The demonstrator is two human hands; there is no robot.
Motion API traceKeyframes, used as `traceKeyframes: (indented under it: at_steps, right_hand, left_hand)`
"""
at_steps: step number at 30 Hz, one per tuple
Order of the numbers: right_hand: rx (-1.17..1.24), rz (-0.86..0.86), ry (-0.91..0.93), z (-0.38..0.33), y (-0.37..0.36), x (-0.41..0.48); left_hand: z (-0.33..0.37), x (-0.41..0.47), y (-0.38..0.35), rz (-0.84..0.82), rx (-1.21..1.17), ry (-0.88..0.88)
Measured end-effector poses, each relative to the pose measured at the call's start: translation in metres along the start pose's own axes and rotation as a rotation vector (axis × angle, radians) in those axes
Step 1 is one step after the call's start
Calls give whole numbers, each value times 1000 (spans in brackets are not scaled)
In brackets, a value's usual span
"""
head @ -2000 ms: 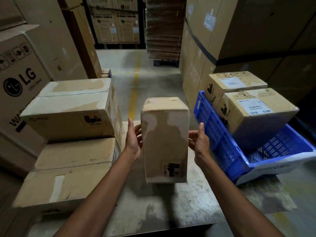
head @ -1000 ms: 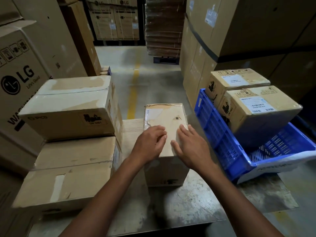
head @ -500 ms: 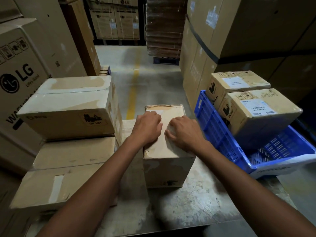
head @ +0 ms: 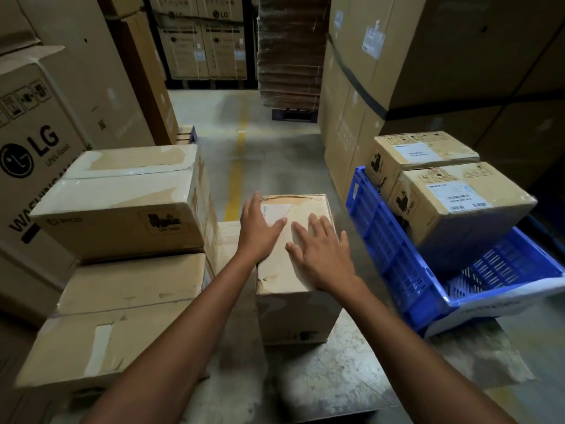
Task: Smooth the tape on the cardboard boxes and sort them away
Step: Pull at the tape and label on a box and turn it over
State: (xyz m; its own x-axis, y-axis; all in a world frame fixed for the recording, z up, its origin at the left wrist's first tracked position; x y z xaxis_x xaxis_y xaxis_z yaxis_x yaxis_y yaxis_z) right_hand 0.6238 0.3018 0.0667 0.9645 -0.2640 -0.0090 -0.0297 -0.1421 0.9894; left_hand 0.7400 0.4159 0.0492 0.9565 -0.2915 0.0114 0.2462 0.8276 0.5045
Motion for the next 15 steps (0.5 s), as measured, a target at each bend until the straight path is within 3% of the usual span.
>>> traceKeyframes:
  at_steps: [2,4,12,15]
  right_hand:
    - [13,-46,-14,-1,-2,1]
    - [38,-71,-33,-1,0,3]
    - [184,-45,-156,-7,18,-11]
    - [204,-42,-236,17,25,-12]
  left_hand:
    - [-29,0,-8,-39,-443,288]
    - [-42,0,-20,-93,-712,425]
    - [5,-18,-48,-186,-967,448]
    - [18,-26,-67,-244,-920,482]
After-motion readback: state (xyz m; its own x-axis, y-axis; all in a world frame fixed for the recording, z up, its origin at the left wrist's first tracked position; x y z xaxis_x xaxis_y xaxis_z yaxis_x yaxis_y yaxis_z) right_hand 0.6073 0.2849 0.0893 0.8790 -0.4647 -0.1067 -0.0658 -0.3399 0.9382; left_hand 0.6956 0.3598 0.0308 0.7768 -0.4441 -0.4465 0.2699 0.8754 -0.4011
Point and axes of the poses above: each hand's wrist, its own x-axis towards the middle knuckle, its own y-axis out of the back of the hand, z = x × y, the point moved 9 cm from there along x, towards the middle knuckle, and after that the axes turned 6 degrees about -x, right-handed, at the moved point
